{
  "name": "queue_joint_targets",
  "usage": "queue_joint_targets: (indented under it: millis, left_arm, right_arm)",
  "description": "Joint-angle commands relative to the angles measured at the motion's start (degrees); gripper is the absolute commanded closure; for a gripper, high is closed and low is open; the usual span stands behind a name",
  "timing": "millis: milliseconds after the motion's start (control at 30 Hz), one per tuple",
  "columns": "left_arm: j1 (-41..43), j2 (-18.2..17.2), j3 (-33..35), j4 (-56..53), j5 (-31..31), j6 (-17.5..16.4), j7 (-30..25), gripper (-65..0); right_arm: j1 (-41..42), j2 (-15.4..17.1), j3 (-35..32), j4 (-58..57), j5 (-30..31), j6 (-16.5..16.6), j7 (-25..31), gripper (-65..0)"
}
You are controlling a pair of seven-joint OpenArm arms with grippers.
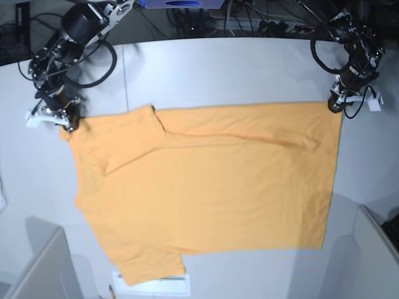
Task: Fold the T-shirt properly
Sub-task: 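Pull the shoulder edge with both grippers to straighten the shirt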
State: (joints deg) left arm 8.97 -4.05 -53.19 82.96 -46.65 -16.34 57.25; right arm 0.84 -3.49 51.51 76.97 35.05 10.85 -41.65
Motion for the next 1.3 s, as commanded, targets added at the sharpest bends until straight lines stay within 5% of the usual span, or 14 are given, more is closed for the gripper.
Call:
queue_joint_targets:
  millis: [0, 267, 500, 1267]
  left_arm:
    - [1.0, -1.0, -0.3, 2.7, -0.6, -0.3, -0.9, 0.0]
    - [9.0, -1.4, -0.3, 10.3, -0.9, -0.4, -0.9, 0.0]
    - [14.5, -1.3, -0.4, 13.7, -1.0, -0.4, -0.9, 0.0]
    - [19.9, -1.2, -0.8, 17.0, -1.0, -0.2, -0.9, 0.0]
  right_arm:
    - [-1.1, 0.4, 0.3, 2.1, -1.2, -0.8, -0.8, 0.0]
    - [-7.9, -1.8, 5.2, 9.1, -0.7, -0.8, -7.9, 0.0]
    - [-14.0, -2.5, 8.1, 12.2, 5.5, -0.8, -11.9, 0.0]
    - [-19.5, -3.8, 8.2, 19.6, 7.7, -0.8, -12.5, 0.0]
